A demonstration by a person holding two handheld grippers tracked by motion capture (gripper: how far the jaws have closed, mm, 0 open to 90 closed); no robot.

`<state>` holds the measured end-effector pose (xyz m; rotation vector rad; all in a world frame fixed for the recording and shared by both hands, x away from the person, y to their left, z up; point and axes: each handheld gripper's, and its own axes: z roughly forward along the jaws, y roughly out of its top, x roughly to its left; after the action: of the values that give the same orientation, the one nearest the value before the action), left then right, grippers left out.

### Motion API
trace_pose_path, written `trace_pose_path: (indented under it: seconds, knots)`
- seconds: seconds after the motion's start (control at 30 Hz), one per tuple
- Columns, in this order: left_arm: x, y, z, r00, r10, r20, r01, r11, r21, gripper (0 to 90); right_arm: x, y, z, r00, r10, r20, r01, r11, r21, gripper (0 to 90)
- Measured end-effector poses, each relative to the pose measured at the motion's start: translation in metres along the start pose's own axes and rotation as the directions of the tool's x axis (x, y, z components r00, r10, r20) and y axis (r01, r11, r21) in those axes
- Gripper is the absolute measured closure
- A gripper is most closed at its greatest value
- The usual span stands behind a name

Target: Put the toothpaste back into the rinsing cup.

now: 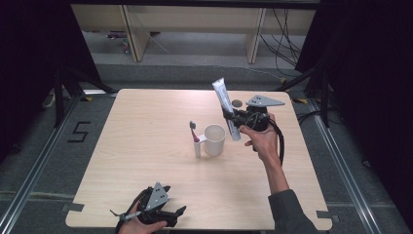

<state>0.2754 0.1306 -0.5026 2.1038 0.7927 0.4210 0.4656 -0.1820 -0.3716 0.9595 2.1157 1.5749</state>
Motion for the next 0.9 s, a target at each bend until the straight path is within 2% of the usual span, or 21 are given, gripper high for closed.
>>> trace_pose_path:
  seconds: [0.07,0.13,0.27,0.37,0.53,0.57,0.67,0.7,0.73,0.77,0.8,0.83,0.9]
  knots:
    - [0.001,0.0,-0.001,1.0,0.008,-0.002,-0.008,0.9999,0.007,16.4,0.002,0.001,0.004,0.9998,0.019,-0.003,-0.019,1.0,-0.015,77.4]
    - [0.001,0.0,-0.001,1.0,0.009,0.0,-0.009,0.9999,0.011,16.4,0.002,0.001,0.008,0.9999,0.015,-0.005,-0.015,1.0,-0.02,77.4]
    - [-0.001,0.0,0.001,0.9998,-0.018,0.012,0.018,0.9997,-0.014,16.4,0.001,-0.001,0.019,0.9996,0.027,-0.01,-0.027,0.999,-0.038,77.4]
    - [0.001,0.0,-0.001,1.0,0.007,0.001,-0.007,0.9999,0.011,16.4,0.001,-0.002,0.024,0.9989,0.043,-0.018,-0.044,0.998,-0.05,77.4]
    - [-0.001,0.0,0.0,1.0,-0.002,0.005,0.002,1.0,0.004,16.4,0.002,-0.005,0.035,0.9989,0.045,-0.013,-0.046,0.997,-0.056,77.4]
    - [0.0,0.0,0.0,1.0,-0.001,0.005,0.001,1.0,0.004,16.4,0.003,-0.006,0.037,0.9977,0.066,-0.012,-0.067,0.996,-0.057,77.4]
    - [0.0,0.0,0.001,1.0,-0.001,0.005,0.001,1.0,-0.005,16.4,0.002,-0.008,0.043,0.9986,0.048,-0.024,-0.049,0.996,-0.07,77.4]
    - [0.001,0.0,-0.001,0.9999,0.009,0.005,-0.009,0.9999,0.013,16.4,0.003,-0.009,0.045,0.9986,0.052,-0.012,-0.053,0.996,-0.07,77.4]
    - [0.001,0.0,-0.001,1.0,0.007,0.005,-0.007,0.9999,0.012,16.4,0.004,-0.01,0.047,0.9979,0.063,-0.017,-0.064,0.996,-0.061,77.4]
    - [0.0,0.0,0.0,1.0,-0.003,0.006,0.003,1.0,0.003,16.4,0.004,-0.011,0.048,0.9985,0.053,-0.018,-0.054,0.996,-0.068,77.3]
    - [-0.001,0.0,0.0,1.0,-0.002,0.007,0.002,1.0,0.004,16.4,0.005,-0.011,0.05,0.9971,0.076,-0.011,-0.076,0.995,-0.058,77.3]
    - [-0.002,0.0,0.0,0.9998,-0.015,0.014,0.015,0.9999,-0.006,16.4,0.005,-0.013,0.052,0.9979,0.065,-0.009,-0.065,0.996,-0.063,77.3]
    - [-0.002,0.0,0.0,0.9998,-0.015,0.014,0.015,0.9999,-0.005,16.4,0.006,-0.016,0.055,0.997,0.076,-0.015,-0.077,0.995,-0.065,77.3]
